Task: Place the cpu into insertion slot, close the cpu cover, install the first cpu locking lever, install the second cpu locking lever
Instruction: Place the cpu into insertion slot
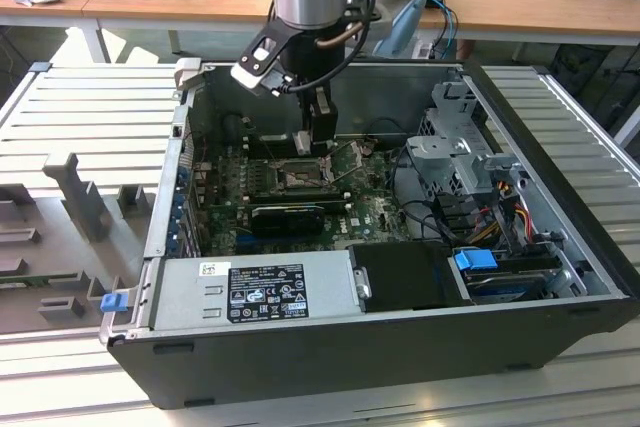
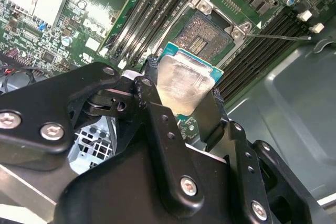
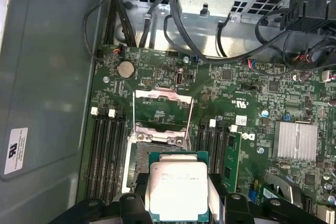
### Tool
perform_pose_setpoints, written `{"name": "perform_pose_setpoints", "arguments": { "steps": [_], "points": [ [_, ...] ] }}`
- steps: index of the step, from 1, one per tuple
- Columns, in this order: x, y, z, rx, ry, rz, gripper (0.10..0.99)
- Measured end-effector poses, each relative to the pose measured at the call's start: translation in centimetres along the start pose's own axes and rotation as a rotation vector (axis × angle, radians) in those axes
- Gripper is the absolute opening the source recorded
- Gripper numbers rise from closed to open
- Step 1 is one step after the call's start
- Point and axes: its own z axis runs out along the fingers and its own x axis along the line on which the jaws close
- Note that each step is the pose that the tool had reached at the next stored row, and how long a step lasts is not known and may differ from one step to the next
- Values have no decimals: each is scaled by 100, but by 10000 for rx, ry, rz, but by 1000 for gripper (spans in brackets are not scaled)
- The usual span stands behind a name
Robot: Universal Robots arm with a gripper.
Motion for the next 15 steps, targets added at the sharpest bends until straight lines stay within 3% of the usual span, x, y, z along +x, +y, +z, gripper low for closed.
{"name": "perform_pose_setpoints", "arguments": {
  "steps": [15],
  "points": [
    [0, -5, 36, 9, -9, 132, 525]
  ]
}}
